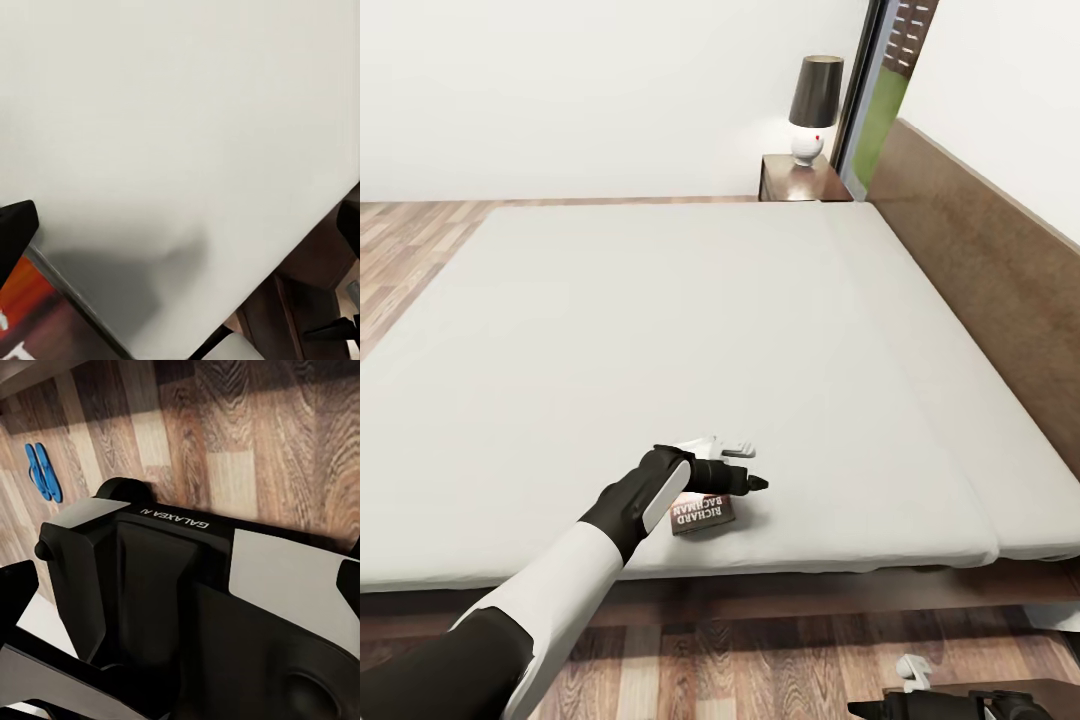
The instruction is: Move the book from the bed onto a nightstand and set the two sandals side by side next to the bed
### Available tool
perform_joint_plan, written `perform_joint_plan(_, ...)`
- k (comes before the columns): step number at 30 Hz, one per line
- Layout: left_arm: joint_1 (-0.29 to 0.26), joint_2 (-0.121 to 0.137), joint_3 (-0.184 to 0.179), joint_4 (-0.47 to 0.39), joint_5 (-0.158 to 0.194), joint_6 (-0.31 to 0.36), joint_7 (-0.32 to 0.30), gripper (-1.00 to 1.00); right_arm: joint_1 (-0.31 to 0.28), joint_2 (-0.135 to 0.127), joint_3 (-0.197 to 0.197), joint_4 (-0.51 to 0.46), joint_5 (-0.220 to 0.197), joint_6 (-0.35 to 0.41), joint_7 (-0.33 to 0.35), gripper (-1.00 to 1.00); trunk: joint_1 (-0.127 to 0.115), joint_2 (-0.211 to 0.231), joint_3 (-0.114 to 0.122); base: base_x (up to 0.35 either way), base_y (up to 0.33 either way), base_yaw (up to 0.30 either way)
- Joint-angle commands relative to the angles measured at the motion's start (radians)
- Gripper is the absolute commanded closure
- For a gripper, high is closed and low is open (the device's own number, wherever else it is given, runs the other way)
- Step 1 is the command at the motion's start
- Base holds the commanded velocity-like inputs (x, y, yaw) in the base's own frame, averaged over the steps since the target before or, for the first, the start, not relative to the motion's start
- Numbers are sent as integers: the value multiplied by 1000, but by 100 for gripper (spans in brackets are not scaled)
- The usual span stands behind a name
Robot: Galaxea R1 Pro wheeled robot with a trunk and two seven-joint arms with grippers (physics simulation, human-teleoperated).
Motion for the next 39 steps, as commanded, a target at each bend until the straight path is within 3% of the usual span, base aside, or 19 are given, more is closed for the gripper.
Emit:
perform_joint_plan(1, -1, 0, 0, 0, -2, 3, -2, -100, 0, 0, 0, 0, -8, 10, 2, -100, 0, 0, -1, 0, 23, 0)
perform_joint_plan(39, -1, 0, -1, 0, -2, 0, -2, -100, 0, 0, 0, 0, -8, 10, 2, -100, 0, 0, -1, 7, 4, 0)
